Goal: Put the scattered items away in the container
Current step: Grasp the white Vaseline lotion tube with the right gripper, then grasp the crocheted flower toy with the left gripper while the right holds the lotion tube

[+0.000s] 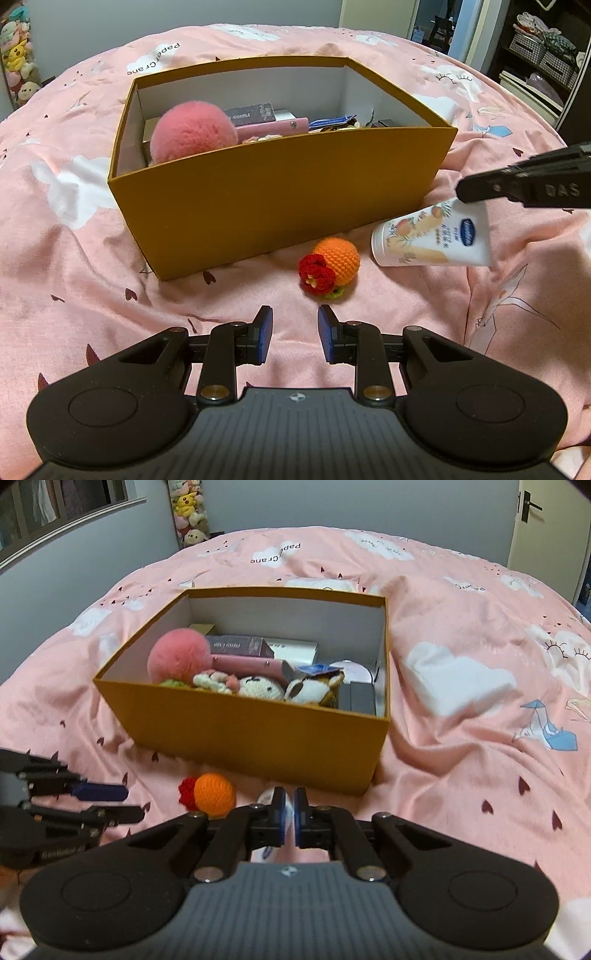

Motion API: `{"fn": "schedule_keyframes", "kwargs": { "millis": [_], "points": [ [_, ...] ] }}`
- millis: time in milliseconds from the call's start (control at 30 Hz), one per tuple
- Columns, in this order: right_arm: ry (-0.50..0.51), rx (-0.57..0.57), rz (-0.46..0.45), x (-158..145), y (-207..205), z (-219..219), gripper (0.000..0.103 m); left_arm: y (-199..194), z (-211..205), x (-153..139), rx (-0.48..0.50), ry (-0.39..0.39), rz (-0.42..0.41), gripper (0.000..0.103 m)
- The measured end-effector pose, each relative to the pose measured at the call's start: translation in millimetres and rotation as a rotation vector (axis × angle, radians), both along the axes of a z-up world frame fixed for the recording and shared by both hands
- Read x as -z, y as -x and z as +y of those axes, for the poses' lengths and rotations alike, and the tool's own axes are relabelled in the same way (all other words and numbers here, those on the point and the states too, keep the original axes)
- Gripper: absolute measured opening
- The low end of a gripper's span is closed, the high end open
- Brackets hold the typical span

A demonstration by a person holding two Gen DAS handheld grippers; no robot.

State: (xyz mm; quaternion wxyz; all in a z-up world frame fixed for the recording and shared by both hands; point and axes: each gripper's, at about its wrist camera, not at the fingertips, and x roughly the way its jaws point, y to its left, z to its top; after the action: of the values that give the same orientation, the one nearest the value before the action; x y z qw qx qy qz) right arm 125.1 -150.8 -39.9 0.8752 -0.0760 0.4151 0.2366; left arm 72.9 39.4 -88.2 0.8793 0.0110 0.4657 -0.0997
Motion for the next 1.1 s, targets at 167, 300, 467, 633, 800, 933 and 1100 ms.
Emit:
{"fn": "schedule_keyframes", "kwargs": {
  "millis": [167,300,467,633,800,933,1100],
  "points": [
    [0.025,0.007,-0.057,7.5,-9.1,12.5,0.005,-2.1,0.7,2.2,-0.003,0.001,0.004,0.031],
    [0.048,0.024,-0.092,16.9,-13.8,16.6,0.007,-3.1,-0.8,3.7,0.007,0.001,0.001,0.031],
    [0.012,0.064,-0.096,22.2,-17.5,6.6,0.007,-6.8,0.4,5.0,0.005,0.007,-0.001,0.031],
    [-0.019,0.099,-0.103,26.3,-19.3,-0.7,0.008,-11.8,-1.8,7.9,0.014,0.005,-0.003,0.031],
    [-0.025,0.101,-0.111,29.8,-20.3,-0.1,0.009,-15.5,-5.7,11.3,0.026,-0.003,-0.003,0.043],
    [-0.047,0.108,-0.104,32.3,-22.2,-2.6,0.009,-18.9,-7.1,12.9,0.036,-0.008,-0.011,0.050],
    [-0.050,0.115,-0.098,37.4,-24.8,-3.6,0.010,-24.6,-9.6,16.1,0.054,-0.016,-0.021,0.054]
  ]
}}
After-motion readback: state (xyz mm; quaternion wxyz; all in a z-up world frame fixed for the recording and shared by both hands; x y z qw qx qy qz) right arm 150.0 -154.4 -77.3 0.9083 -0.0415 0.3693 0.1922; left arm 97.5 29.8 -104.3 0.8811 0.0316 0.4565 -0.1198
